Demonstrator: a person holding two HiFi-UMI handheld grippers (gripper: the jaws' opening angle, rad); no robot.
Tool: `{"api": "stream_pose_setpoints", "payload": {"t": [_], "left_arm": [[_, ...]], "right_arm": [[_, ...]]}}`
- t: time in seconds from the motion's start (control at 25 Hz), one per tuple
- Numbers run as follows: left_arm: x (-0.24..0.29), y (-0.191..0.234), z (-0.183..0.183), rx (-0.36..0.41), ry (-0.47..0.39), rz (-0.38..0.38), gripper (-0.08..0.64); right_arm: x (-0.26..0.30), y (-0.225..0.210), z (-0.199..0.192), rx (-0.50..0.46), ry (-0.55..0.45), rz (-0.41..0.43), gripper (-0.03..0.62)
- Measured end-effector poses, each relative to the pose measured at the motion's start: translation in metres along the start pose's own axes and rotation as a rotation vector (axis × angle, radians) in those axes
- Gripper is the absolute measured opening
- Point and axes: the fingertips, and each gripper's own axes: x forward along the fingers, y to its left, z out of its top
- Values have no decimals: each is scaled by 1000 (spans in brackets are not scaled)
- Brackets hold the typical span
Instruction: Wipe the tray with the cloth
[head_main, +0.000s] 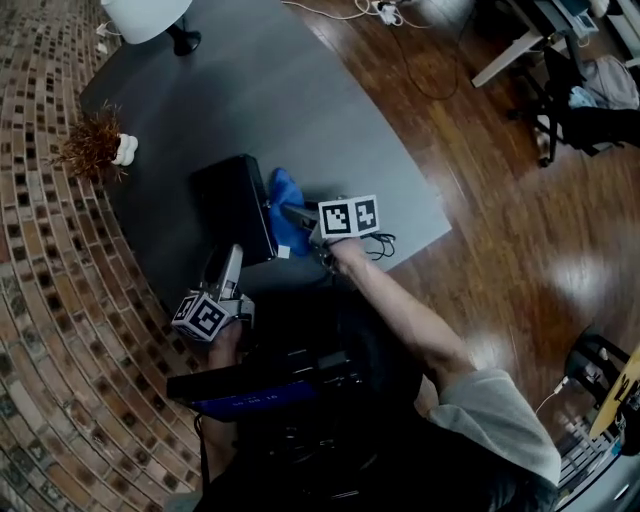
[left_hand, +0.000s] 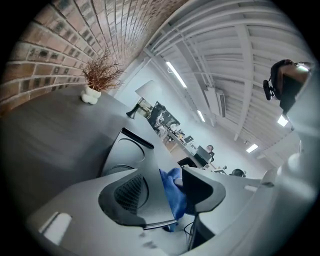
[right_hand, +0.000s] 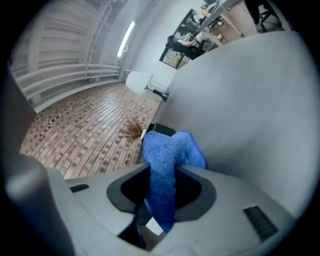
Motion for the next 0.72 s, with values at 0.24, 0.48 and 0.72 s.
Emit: {"api": "stream_pose_setpoints", "payload": {"t": [0.24,0.48,0.72], "left_arm": [[2,-6,-2,-21,-2,9,229],[1,-1,-2,2,0,15,215],[0,-4,-1,-15,-16,18,216]], "right_arm": [[-1,13,-71,24,243,35,127],[-7,-21,-11,131,33,-53,127],[23,-19,-23,139,48,-123,127]]}}
